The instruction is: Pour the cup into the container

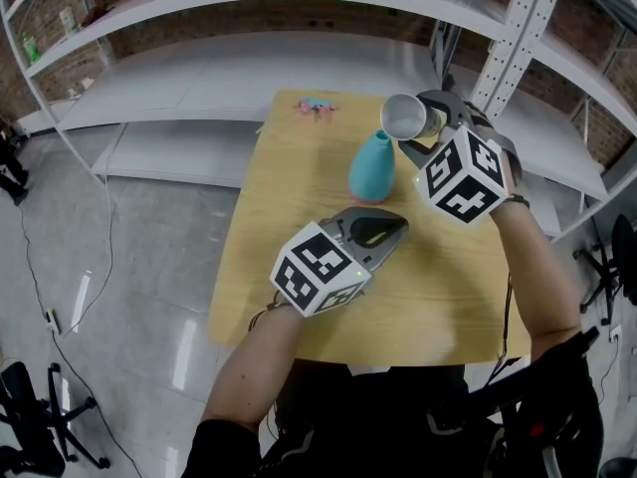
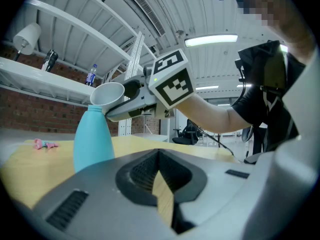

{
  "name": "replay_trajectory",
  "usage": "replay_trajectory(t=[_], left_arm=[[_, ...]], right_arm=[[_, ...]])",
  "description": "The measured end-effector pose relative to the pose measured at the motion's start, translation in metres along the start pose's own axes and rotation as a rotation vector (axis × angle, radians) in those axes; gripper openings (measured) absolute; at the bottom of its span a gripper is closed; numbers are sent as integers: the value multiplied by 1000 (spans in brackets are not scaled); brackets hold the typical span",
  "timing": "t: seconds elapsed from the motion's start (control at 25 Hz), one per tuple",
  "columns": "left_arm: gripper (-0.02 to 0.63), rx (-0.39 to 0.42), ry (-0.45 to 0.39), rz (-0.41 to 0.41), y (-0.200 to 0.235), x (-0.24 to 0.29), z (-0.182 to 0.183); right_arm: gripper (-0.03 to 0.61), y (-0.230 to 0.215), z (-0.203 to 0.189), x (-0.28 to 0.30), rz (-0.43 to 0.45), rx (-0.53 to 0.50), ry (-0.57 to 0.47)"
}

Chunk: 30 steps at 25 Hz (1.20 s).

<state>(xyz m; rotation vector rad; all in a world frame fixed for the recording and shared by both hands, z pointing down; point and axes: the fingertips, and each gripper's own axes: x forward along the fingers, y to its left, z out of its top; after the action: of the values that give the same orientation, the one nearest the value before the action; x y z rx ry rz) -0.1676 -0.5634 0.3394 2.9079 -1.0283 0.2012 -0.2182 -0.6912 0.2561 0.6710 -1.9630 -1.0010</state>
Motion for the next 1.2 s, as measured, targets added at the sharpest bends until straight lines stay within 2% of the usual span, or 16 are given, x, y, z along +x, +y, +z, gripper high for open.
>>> replay_trajectory(t=[0.24, 0.48, 0.72, 1.0, 1.2], left_arm=[[2, 1, -1, 1, 1, -1, 0], [2, 6, -1, 1, -1, -2, -1], [2, 5, 0, 5, -2, -3, 0], [2, 6, 1, 5, 1, -4, 1], [2, 6, 2, 6, 0, -5, 0]], right_arm=[[302, 1, -11, -1, 83, 296, -103], [302, 4, -30, -5, 150, 534, -178], [302, 6, -57, -7, 170, 744, -220], [303, 4, -113, -12, 92, 965, -223], [304, 10, -152, -16, 55, 1056, -206]])
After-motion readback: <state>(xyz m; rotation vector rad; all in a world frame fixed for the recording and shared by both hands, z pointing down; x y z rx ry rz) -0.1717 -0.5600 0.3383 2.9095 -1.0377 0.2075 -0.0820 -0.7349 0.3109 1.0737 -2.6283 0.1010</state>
